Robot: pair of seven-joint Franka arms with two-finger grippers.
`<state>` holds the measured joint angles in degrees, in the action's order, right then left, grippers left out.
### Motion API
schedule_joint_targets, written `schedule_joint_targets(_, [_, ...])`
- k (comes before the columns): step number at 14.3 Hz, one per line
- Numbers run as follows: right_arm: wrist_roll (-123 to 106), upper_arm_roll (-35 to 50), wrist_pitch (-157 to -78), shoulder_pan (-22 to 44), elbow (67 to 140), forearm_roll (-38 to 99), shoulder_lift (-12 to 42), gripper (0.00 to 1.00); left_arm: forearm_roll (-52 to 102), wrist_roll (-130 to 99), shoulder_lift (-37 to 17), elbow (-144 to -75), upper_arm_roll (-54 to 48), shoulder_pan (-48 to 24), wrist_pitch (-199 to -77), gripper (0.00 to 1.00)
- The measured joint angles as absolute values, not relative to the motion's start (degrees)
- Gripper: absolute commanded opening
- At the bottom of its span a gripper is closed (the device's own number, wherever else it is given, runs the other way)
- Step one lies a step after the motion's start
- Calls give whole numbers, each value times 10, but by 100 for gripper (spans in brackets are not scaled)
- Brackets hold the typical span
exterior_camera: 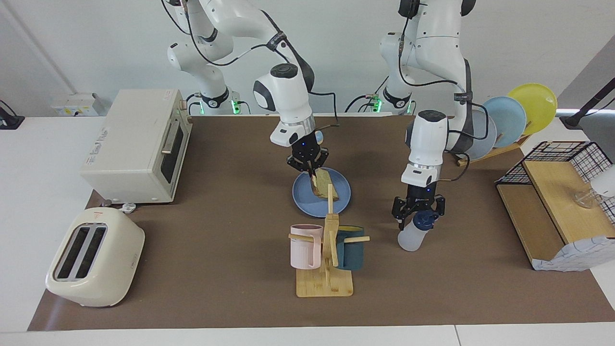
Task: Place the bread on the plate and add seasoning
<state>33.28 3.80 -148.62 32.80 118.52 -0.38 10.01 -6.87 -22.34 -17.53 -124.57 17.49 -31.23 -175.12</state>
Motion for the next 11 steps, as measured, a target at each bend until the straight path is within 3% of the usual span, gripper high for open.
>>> schedule_joint_targets(9, [337, 38, -1502, 311, 1236, -4, 84, 2, -69, -227, -200, -1236, 181, -319, -1772, 100])
schedule_joint_targets(10, [337, 38, -1510, 310, 1243, -4, 83, 12, -69, -227, -203, -1232, 183, -319, -1774, 100])
schedule_joint_targets(11, [337, 38, -1514, 309, 1249, -4, 81, 29, -69, -228, -204, -1230, 184, -319, -1774, 100])
